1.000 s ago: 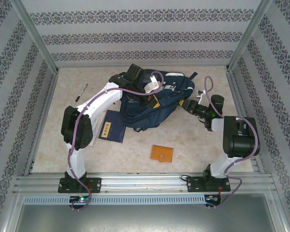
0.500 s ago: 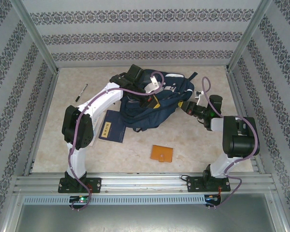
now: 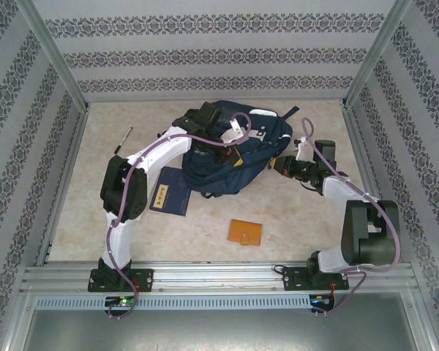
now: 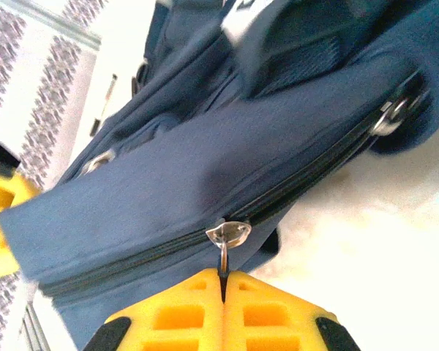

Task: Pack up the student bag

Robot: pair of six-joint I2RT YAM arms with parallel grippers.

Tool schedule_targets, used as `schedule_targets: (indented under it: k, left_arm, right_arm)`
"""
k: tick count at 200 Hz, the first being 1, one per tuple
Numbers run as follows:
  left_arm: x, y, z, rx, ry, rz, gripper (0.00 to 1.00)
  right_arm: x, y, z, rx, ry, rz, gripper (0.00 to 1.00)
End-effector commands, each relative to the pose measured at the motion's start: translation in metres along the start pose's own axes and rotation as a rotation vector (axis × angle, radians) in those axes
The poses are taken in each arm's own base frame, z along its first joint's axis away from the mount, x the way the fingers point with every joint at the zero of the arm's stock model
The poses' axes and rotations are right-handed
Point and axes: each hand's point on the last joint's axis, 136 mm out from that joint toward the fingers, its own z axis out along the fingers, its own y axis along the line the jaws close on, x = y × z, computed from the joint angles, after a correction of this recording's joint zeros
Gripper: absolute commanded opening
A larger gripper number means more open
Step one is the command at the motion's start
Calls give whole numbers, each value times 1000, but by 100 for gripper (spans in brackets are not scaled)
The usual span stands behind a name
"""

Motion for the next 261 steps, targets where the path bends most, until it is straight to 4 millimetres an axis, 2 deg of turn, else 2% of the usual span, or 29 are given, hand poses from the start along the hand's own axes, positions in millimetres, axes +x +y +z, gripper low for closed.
schedule_targets:
  k: [1, 24, 62, 89, 129, 134, 141, 148, 158, 172, 193, 207, 222, 236, 261]
  left_arm:
    - [-19, 21, -2, -64, -90, 22, 0]
    - [-26, 20, 2, -32, -119, 6, 0]
    - [-34, 0, 25, 31, -143, 37, 0]
    - [-36, -2, 35, 39, -155, 24, 0]
    - [-42, 7, 41, 32, -186, -27, 0]
    - [-43, 10, 42, 18, -192, -47, 6]
    - [-45, 16, 42, -11, -200, -82, 20]
    - [-46, 20, 41, -28, -205, -118, 27]
    - [-46, 22, 38, -50, -207, -165, 33]
    - [-42, 24, 31, -93, -204, -235, 35]
    - [-28, 13, 18, -122, -212, -263, 37]
    - [-15, 10, 8, -173, -231, -302, 40]
    - [2, 5, 2, -199, -220, -383, 40]
    - [15, -8, 5, -189, -188, -451, 40]
    - [37, -37, 21, -207, -121, -582, 42]
  right_arm:
    - [31, 2, -11, 71, 142, 19, 0]
    - [38, 15, -12, 49, 201, 15, 0]
    - [46, 64, 6, -111, 278, -49, 0]
    - [53, 77, 14, -141, 317, -44, 0]
    - [89, 61, 17, -58, 374, 49, 0]
    - [93, 58, 17, -48, 372, 58, 0]
    - [99, 54, 19, -33, 375, 67, 0]
    - [103, 49, 20, -15, 375, 79, 0]
    - [108, 42, 23, -2, 381, 112, 0]
    - [109, 41, 28, -14, 397, 146, 0]
    - [105, 42, 26, -4, 391, 163, 0]
    - [100, 37, 16, 56, 363, 170, 16]
    - [89, 25, 0, 136, 292, 185, 24]
    - [71, 5, -19, 229, 173, 235, 35]
    - [37, -31, -42, 398, 16, 251, 46]
